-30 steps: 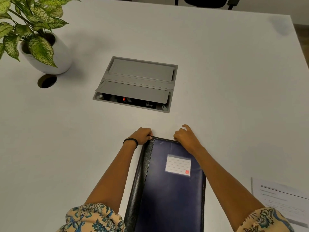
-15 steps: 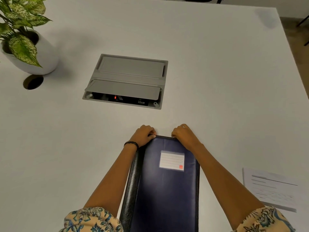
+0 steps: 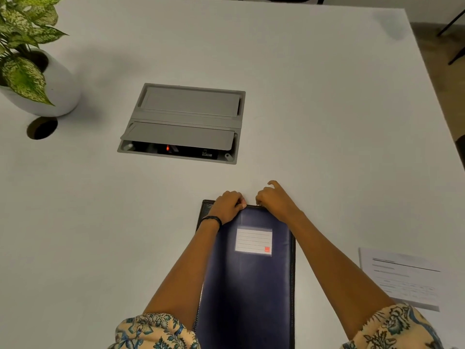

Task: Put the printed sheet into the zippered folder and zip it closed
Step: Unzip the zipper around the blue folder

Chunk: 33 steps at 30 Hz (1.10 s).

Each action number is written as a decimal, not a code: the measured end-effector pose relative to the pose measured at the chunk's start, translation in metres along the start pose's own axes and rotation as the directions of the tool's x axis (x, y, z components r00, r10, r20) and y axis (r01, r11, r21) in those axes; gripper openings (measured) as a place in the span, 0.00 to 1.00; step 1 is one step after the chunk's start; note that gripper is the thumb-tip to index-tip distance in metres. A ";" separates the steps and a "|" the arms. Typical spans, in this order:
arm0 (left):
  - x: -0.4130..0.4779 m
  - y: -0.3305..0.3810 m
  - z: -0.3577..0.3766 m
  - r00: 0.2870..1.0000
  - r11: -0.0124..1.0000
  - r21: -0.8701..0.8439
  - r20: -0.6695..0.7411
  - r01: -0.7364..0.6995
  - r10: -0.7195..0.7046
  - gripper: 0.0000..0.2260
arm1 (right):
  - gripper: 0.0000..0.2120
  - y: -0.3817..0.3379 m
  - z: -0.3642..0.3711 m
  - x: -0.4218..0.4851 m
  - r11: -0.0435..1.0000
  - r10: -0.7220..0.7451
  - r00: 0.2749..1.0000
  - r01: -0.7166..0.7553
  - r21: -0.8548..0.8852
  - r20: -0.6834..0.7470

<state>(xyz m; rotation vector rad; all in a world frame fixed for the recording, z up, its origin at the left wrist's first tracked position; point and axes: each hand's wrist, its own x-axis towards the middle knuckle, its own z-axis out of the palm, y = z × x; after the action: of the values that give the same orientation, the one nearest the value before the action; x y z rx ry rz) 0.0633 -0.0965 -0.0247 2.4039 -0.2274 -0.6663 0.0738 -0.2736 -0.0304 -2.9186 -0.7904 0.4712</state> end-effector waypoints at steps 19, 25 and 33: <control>0.005 0.008 0.006 0.996 0.984 0.158 0.022 0.078 -0.083 0.10 | 0.09 0.053 0.011 -0.085 0.885 0.296 0.955 -0.271 0.378 -0.010; 0.009 0.039 0.031 0.998 0.989 0.142 0.027 0.047 -0.052 0.11 | 0.10 0.043 0.009 -0.087 0.838 0.315 0.949 -0.288 0.463 0.021; 0.017 0.076 0.063 0.996 0.996 0.043 0.035 0.080 -0.081 0.11 | 0.09 0.042 0.011 -0.098 0.730 0.406 0.914 -0.331 0.598 0.010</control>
<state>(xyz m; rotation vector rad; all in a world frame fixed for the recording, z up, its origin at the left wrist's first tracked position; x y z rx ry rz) 0.0457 -0.1953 -0.0279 2.4531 -0.1621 -0.7498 0.0105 -0.3592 -0.0204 -2.4534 -0.0005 0.4548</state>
